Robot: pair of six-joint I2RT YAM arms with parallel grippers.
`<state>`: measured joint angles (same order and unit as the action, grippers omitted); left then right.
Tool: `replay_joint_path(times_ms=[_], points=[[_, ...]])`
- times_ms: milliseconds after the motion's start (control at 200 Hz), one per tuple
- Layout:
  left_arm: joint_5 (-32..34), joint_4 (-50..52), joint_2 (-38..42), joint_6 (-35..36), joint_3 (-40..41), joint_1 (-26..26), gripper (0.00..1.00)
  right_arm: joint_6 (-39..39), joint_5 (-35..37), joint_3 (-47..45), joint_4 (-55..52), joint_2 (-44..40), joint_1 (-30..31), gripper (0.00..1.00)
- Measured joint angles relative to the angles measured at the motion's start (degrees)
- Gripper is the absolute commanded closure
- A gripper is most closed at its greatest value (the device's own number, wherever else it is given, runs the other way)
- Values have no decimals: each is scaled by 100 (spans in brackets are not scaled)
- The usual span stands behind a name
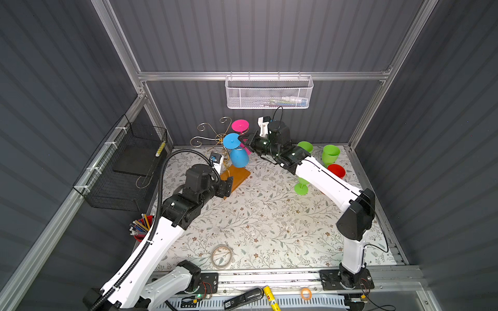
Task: Take the wine glass off the wine glass rack
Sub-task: Pick up the wine glass from the wine glass rack.
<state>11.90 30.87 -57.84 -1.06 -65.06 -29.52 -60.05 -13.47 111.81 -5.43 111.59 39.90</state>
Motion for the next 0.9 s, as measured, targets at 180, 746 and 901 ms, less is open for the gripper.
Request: replay_joint_path(times_ms=[180,746,901], points=[[-7,-7,0,0,11,0,12,-11,0,61,-7,46,-136,100],[-131,-13,0,0,48,0,12,-61,-2,-380,170,-175,-442,100],[-170,-15,0,0,103,0,12,-103,0,-920,313,-584,-498,100]])
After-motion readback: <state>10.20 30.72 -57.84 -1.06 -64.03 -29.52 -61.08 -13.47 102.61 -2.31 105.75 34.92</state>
